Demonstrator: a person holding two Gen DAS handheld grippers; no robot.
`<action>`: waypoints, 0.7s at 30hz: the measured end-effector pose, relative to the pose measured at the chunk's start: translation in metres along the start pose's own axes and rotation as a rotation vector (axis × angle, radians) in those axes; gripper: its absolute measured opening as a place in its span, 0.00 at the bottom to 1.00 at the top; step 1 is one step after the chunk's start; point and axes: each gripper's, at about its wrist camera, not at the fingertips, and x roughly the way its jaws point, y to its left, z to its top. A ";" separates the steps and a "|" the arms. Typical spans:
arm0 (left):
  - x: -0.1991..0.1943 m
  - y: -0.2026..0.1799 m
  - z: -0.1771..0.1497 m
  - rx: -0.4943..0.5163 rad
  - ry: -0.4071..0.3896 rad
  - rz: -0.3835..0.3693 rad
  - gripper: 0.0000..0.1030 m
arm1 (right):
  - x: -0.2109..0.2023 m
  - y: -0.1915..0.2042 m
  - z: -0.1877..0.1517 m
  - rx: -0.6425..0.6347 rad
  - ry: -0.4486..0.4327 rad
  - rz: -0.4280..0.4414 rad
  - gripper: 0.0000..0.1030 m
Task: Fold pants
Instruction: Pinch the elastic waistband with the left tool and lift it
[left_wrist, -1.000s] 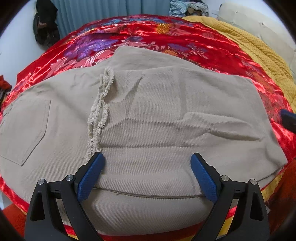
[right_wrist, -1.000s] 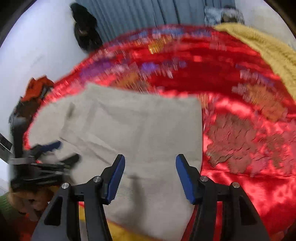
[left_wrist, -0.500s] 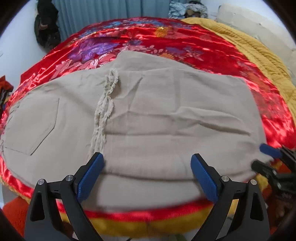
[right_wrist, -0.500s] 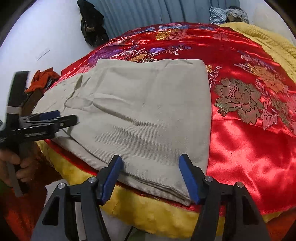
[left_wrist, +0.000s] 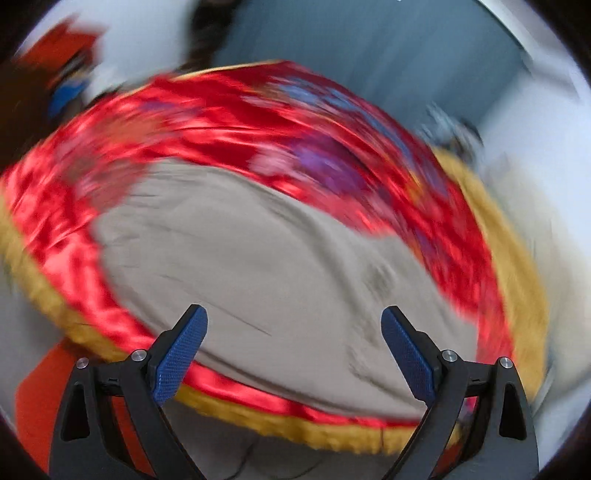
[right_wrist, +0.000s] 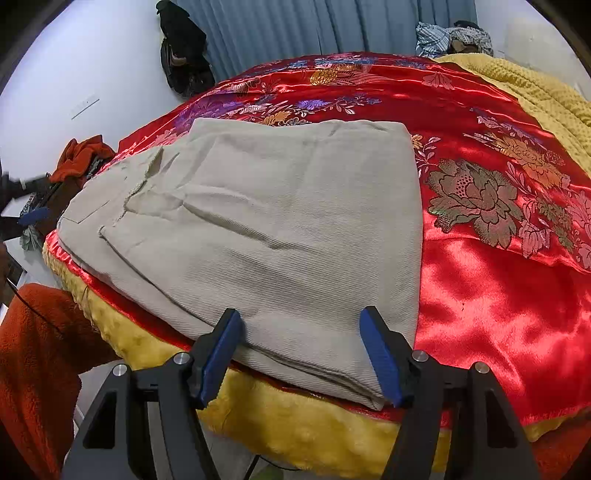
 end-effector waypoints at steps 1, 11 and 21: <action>-0.002 0.026 0.011 -0.092 0.001 -0.012 0.93 | 0.000 0.000 0.000 0.000 0.001 0.000 0.65; 0.005 0.139 0.036 -0.433 0.035 -0.065 0.85 | 0.001 -0.001 0.001 0.001 0.002 0.002 0.66; 0.035 0.143 0.025 -0.488 0.073 -0.123 0.76 | 0.001 0.000 0.000 0.000 0.002 0.000 0.67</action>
